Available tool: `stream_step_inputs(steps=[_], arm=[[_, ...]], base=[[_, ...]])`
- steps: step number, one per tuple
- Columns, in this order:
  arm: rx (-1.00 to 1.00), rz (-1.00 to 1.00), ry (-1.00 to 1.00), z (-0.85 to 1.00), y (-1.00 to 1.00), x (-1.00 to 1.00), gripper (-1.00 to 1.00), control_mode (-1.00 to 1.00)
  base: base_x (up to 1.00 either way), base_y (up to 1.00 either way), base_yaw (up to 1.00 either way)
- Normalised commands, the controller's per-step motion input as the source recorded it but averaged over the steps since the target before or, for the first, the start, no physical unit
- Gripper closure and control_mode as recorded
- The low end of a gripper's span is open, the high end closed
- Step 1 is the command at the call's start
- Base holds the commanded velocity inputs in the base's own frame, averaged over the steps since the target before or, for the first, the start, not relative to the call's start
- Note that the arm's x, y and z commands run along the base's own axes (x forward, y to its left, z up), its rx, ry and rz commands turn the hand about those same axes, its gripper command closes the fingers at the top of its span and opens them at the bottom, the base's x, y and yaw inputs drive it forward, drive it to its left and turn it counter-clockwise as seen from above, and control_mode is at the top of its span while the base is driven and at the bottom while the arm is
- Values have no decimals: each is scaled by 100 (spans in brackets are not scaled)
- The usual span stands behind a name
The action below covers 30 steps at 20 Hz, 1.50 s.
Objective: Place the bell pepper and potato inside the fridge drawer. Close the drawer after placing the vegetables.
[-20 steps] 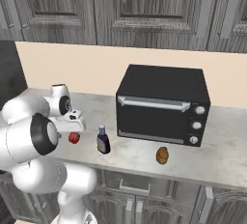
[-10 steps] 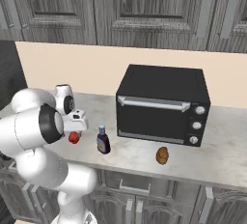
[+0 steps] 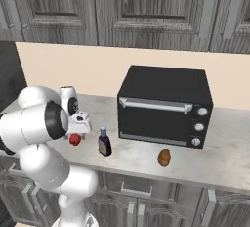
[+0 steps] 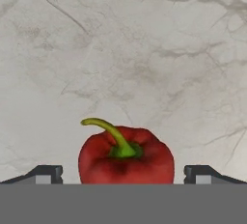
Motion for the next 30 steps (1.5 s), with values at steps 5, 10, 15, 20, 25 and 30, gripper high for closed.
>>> stream_step_inputs(steps=[5, 10, 15, 20, 25, 30], arm=[[0, 0, 0, -11, -8, 0, -100, -100], [0, 0, 0, -12, 0, -17, -100, -100], [0, 0, -2, -16, 0, -38, -100, -100], [0, 0, -2, -11, 0, -13, -100, -100], [0, 0, -3, -20, 0, 0, 100, -100], [0, 0, -6, -20, 0, 0, 100, -100]], base=[[0, 0, 0], [0, 0, 0], [0, 0, 0], [0, 0, 0], [0, 0, 0], [0, 0, 0]])
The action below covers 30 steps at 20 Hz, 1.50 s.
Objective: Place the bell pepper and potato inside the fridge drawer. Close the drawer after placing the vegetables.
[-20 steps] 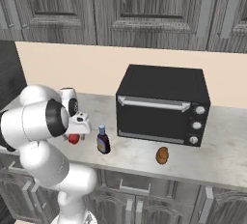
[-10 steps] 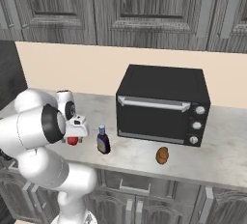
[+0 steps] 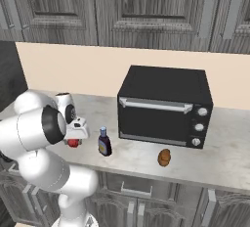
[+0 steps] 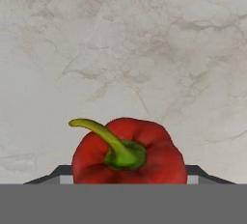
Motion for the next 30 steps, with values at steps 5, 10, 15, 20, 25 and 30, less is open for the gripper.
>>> stream_step_inputs(steps=[5, 10, 15, 20, 25, 30], arm=[[1, 0, -7, 9, 0, -6, 100, -100], [1, 0, -2, 68, 42, -57, 100, -100], [0, 0, -2, 86, 31, -73, 100, -100], [6, 0, -17, 69, -13, -71, 100, -100], [13, 0, -23, 65, -21, -63, 100, -100], [11, 1, -18, 73, -3, -32, 100, -100]], base=[[0, 0, 0], [0, 0, 0], [0, 0, 0], [0, 0, 0], [0, 0, 0], [0, 0, 0]])
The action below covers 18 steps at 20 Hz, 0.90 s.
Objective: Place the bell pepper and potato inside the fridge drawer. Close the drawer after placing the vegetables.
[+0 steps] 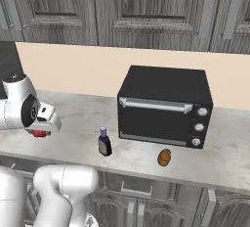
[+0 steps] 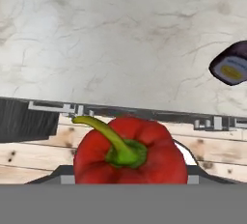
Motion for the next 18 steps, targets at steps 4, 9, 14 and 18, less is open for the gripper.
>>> stream_step_inputs(steps=[4, 9, 14, 18], arm=[[4, 0, -11, 65, 0, -3, 100, -100], [-1, 0, 0, 5, 5, 0, 100, -100], [0, 0, 0, -2, 0, 0, 100, -100], [0, 0, -1, 0, -1, -29, 100, -100]], base=[[0, 0, 0], [0, 0, 0], [0, 0, 0], [0, 0, 0]])
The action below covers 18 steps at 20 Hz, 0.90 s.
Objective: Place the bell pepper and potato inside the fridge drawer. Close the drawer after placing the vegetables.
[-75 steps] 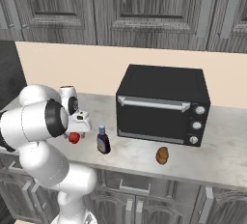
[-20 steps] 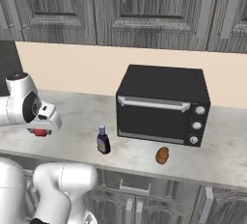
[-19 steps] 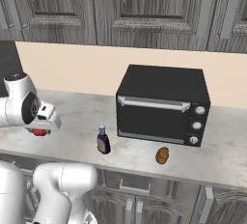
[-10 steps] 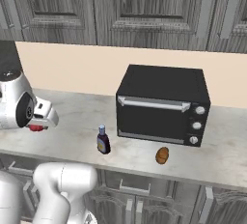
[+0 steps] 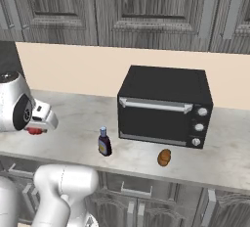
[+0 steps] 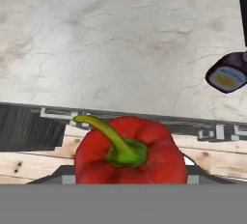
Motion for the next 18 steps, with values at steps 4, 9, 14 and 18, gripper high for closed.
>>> stream_step_inputs(steps=[4, 9, 14, 18], arm=[[0, 1, -2, -1, 0, -64, 100, -100], [0, 1, -1, -5, 0, -42, 100, 100], [0, 0, 0, 0, 0, 0, 100, 100], [0, 0, 0, 0, 0, 0, 100, 100]], base=[[0, 0, 0], [-33, 0, 1], [-88, 7, 10], [-73, 56, 32]])
